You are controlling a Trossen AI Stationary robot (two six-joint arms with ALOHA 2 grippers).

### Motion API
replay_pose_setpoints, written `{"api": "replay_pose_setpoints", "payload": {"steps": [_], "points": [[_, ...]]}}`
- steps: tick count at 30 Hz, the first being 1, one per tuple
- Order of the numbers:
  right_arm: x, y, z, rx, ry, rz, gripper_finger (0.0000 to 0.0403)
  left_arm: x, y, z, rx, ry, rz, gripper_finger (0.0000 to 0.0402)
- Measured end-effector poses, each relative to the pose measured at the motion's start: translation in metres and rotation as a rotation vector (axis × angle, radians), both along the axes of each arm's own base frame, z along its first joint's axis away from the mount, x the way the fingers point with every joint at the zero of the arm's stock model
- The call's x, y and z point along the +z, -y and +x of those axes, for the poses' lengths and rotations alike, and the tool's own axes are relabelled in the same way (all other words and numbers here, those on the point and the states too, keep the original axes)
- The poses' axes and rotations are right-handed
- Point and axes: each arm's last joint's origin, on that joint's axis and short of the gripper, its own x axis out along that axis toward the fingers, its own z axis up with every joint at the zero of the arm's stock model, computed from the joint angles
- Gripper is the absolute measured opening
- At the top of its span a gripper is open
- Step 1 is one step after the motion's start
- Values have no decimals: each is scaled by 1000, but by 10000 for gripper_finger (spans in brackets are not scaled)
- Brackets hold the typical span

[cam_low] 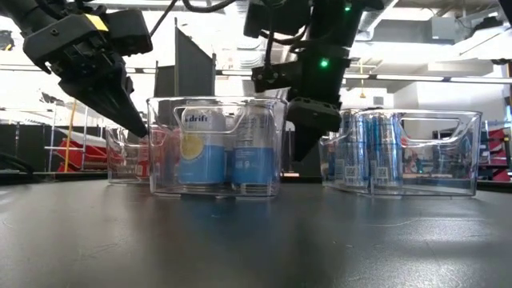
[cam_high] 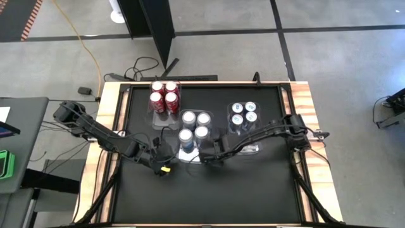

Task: Sort soda cans
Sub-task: Adjust the transparent bins and align them together

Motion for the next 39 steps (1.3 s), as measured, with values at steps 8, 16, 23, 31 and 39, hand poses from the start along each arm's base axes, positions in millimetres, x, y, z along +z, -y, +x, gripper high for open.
{"api": "replay_pose_setpoints", "payload": {"steps": [8,16,23,31,39], "points": [[-1,-42,-12,6,24,38,2,0,12,-6,-20,7,-32,15],[4,-86,-27,40,63,134,2,-1,27,-14,-79,-3,-70,15],[25,-129,-32,245,220,285,2,4,40,-16,-164,60,-32,15],[32,-137,-10,307,439,332,2,0,52,-1,-257,156,38,15],[6,-105,11,152,424,247,1,-35,49,19,-204,91,87,15]]}}
